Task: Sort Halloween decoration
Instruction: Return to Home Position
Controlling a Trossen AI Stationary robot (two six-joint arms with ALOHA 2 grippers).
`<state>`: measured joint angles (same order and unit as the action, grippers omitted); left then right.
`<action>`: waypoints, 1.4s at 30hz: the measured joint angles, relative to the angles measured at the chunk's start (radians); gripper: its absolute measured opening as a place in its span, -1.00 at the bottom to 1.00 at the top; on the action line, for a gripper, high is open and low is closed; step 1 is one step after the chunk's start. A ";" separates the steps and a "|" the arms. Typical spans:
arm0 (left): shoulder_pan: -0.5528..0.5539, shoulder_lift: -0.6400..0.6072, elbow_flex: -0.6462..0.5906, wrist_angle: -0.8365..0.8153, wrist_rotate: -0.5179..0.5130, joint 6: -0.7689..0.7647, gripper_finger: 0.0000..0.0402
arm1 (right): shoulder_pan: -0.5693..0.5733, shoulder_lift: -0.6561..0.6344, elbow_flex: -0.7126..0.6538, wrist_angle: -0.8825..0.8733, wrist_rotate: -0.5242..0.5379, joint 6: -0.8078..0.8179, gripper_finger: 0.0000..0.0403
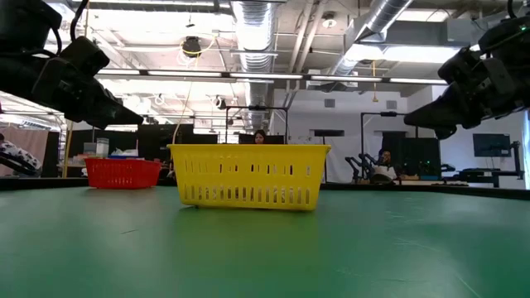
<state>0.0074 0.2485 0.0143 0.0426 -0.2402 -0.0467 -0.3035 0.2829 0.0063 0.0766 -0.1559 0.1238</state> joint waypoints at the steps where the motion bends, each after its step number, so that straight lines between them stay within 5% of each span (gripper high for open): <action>1: 0.000 0.000 0.000 -0.001 0.000 0.000 -1.00 | 0.000 0.000 0.000 -0.003 0.000 0.000 -0.67; 42: 0.000 0.000 0.004 -0.009 -0.003 0.000 -1.00 | 0.000 0.000 -0.001 -0.026 0.000 0.000 -0.67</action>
<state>0.0073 0.2485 0.0185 0.0339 -0.2432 -0.0469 -0.3032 0.2825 0.0051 0.0510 -0.1558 0.1238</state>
